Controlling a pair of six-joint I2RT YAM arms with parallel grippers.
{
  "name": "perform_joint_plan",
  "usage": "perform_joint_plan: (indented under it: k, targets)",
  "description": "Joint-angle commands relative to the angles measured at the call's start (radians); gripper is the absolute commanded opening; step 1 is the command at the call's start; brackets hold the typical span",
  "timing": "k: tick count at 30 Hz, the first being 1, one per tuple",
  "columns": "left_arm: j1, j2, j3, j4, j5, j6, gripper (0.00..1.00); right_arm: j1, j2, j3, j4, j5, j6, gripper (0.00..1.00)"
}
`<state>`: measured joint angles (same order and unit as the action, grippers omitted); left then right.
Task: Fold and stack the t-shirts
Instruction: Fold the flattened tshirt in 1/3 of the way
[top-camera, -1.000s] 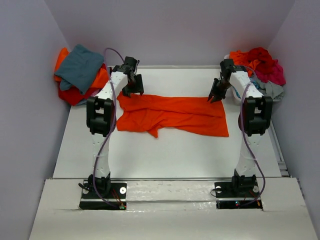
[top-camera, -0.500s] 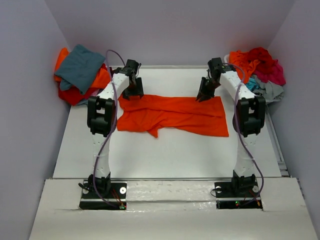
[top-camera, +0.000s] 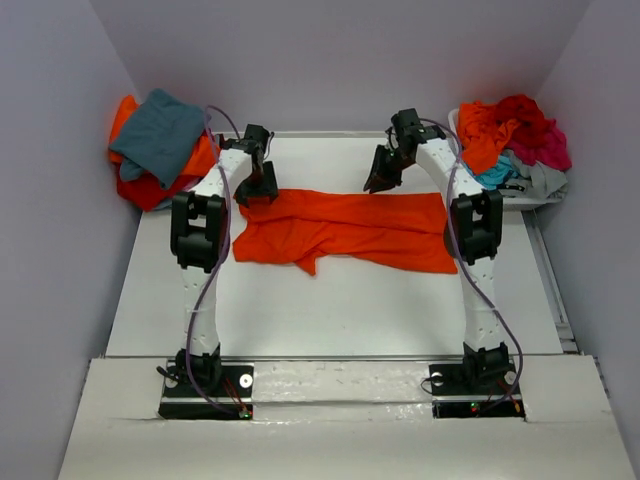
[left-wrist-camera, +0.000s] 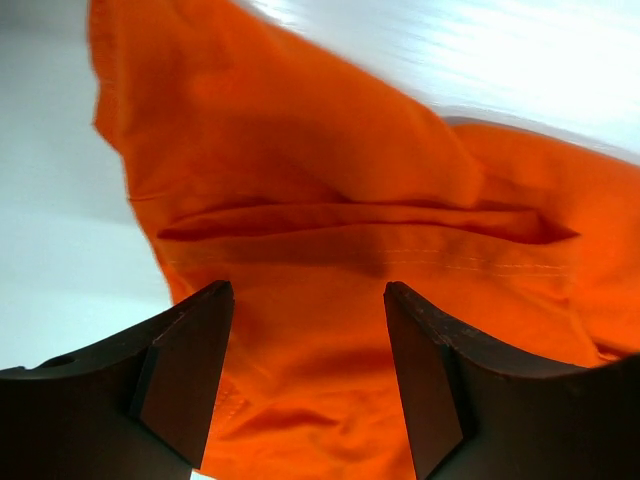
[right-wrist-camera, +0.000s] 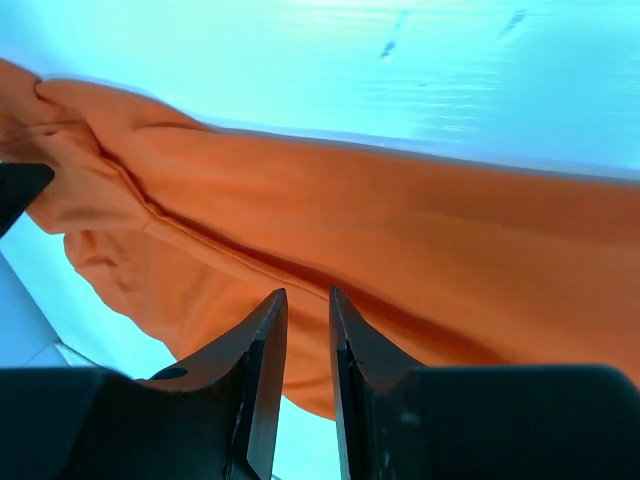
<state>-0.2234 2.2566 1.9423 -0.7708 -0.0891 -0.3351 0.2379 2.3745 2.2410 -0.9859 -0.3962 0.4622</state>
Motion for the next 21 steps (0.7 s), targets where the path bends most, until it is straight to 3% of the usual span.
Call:
perform_joint_plan:
  k: [1, 10, 21]
  targets:
    - [0.039, -0.063, -0.014, -0.022, -0.040, -0.001, 0.74, 0.028, 0.028, 0.095, 0.006, -0.049, 0.016, 0.30]
    - [0.058, -0.045, 0.033, -0.050, -0.098, -0.008, 0.75, 0.028, -0.014, -0.024, 0.038, -0.020, -0.013, 0.30]
    - [0.058, -0.011, 0.060, -0.039, -0.032, 0.011, 0.74, 0.028, -0.029, -0.040, 0.033, 0.002, -0.025, 0.30]
